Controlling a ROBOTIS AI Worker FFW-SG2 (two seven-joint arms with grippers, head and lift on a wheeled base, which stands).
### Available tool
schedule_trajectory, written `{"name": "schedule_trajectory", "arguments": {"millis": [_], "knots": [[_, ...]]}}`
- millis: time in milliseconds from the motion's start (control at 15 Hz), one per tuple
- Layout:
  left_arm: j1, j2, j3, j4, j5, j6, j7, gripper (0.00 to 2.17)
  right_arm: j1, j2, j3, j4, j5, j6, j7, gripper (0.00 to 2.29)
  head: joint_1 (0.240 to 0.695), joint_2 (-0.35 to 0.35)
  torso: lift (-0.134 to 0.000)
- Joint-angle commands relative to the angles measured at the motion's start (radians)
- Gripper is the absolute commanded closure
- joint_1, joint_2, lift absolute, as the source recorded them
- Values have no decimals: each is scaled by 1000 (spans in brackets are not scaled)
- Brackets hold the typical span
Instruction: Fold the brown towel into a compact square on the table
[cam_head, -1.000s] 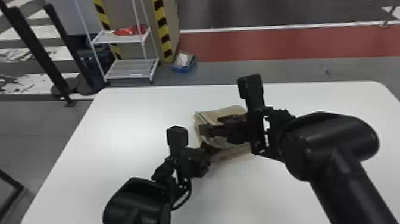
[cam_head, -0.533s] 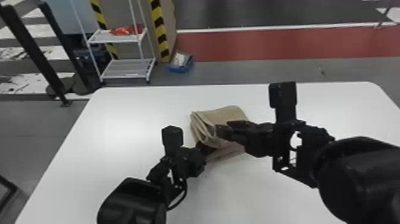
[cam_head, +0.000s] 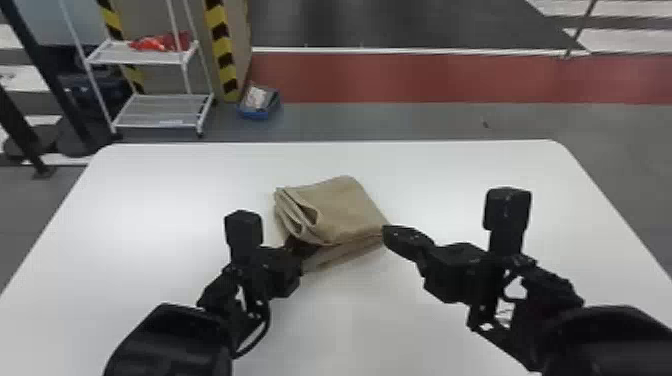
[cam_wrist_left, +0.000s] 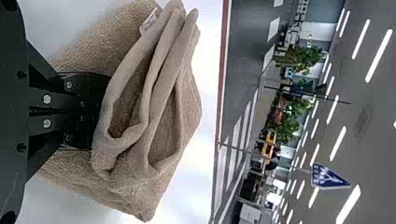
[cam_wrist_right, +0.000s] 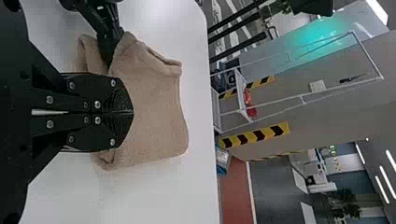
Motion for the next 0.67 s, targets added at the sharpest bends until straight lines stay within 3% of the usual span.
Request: {"name": "schedule_trajectory", "arguments": {"millis": [0, 600], "knots": [[5, 0, -2, -10, -2, 2, 0, 2145, 22, 0, -18, 55, -8, -63, 13, 1956, 695, -21, -123], [27, 0, -18, -39, -9, 20, 9, 2145, -162, 3, -9, 325, 12, -63, 1, 1956, 695, -47, -123]]}}
